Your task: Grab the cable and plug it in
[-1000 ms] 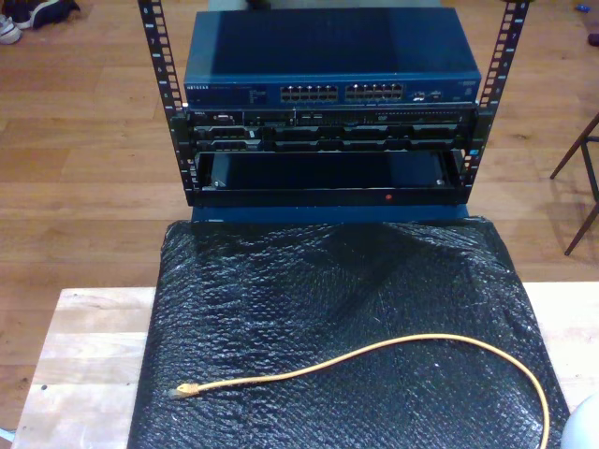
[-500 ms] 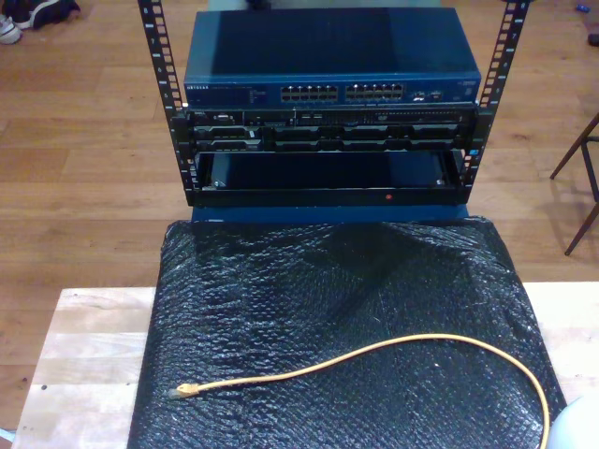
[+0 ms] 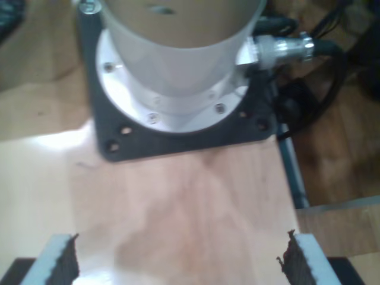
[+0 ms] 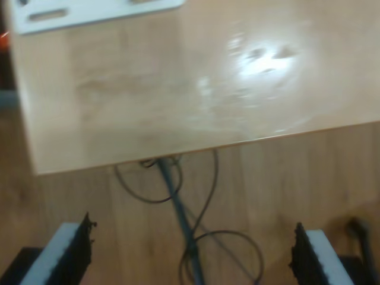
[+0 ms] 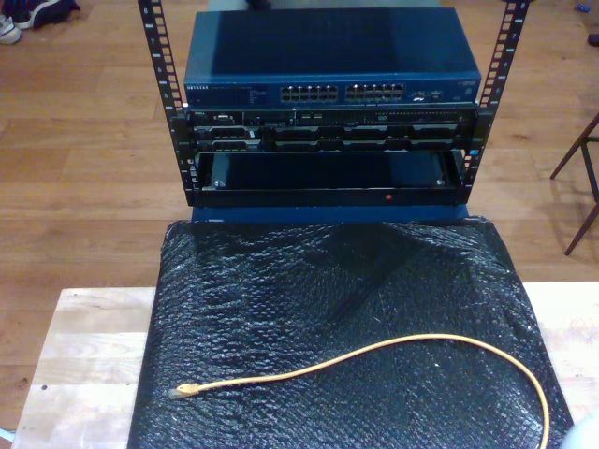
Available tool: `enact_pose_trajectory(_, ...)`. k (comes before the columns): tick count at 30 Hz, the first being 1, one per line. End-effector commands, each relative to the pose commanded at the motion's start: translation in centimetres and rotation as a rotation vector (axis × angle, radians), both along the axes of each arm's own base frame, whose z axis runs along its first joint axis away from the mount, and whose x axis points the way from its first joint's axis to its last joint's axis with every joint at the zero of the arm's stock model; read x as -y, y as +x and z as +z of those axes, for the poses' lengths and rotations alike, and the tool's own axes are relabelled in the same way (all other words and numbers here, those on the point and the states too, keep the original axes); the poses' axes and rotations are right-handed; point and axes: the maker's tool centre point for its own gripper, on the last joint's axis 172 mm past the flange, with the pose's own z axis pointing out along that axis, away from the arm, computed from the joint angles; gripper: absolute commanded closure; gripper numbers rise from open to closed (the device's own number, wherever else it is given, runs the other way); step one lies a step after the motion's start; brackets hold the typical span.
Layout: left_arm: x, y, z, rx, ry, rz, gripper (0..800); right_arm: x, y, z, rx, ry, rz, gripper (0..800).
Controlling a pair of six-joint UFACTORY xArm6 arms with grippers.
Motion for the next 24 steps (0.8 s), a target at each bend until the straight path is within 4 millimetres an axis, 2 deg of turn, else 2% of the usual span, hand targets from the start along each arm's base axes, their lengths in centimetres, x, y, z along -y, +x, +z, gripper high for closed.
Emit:
enact_pose_trajectory(6,0.9,1.6,0.4,-0.065,0.0,-0.032,0,0.3,3.8,1.9,-0.032,0.041,-0.041,3)
enact_pose_trajectory(12,1.2,2.9,0.6,-0.105,0.023,-0.051,0,-0.7,6.0,3.4,-0.068,0.15,-0.049,3)
enact_pose_trajectory(17,1.1,3.1,0.7,-0.116,0.032,-0.031,0,-2.1,9.3,5.8,0.011,0.248,-0.056,4)
enact_pose_trajectory(21,1.5,3.9,0.9,-0.117,0.033,-0.011,0,-2.7,10.4,7.1,0.01,0.303,-0.071,4)
enact_pose_trajectory(24,1.9,5.3,1.8,-0.113,0.026,0.006,0,-3.1,11.6,7.2,-0.009,0.31,-0.058,4)
